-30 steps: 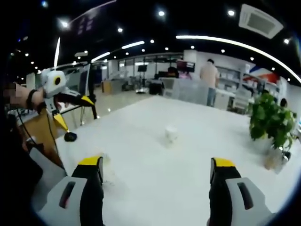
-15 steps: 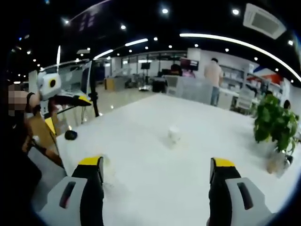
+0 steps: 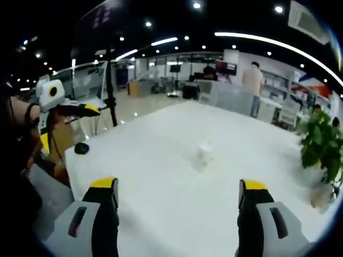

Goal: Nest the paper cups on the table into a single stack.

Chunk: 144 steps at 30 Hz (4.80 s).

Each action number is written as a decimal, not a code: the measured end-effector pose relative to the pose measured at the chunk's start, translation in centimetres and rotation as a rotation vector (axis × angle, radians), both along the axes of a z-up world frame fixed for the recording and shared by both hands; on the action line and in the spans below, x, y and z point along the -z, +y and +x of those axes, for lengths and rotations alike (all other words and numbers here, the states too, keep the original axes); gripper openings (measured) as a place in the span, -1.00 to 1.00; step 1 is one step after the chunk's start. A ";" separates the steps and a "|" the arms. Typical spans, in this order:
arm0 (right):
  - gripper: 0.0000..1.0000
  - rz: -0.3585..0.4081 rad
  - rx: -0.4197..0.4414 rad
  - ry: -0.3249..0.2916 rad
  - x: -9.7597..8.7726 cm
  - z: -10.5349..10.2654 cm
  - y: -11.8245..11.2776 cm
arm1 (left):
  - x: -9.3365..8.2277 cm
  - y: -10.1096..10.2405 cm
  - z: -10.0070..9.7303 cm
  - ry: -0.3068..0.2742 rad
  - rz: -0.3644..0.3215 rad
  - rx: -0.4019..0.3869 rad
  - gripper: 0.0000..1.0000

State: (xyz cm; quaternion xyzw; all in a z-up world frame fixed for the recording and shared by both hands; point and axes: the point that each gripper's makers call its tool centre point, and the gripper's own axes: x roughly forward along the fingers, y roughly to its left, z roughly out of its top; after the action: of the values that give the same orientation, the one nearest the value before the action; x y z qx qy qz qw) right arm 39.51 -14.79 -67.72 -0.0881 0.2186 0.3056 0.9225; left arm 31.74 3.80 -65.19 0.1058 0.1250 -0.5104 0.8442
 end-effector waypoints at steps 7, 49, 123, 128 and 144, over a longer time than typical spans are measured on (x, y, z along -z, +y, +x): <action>0.77 -0.015 -0.045 0.006 0.7 4.9 0.6 | -0.5 0.0 0.3 -0.009 -0.024 -0.012 1.00; -0.15 -0.115 -0.142 0.141 11.6 21.3 4.7 | 3.8 5.6 0.4 0.103 0.016 -0.258 0.99; -0.34 0.251 -0.206 -0.075 -11.4 -0.9 4.9 | 1.7 2.4 -1.3 0.063 0.033 -0.026 0.93; -0.34 0.242 -0.213 -0.069 -10.8 -3.0 5.3 | 1.8 2.0 -1.7 0.069 0.024 0.002 0.93; -0.34 0.368 -0.205 -0.043 -11.0 -6.3 8.2 | 1.0 0.2 -3.3 0.123 -0.036 0.060 0.86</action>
State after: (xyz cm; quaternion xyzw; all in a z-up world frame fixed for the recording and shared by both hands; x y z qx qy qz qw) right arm 33.23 -6.64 -56.75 0.0536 0.1295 0.4306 0.8916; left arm 28.42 4.02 -66.16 0.0628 0.1645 -0.5430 0.8211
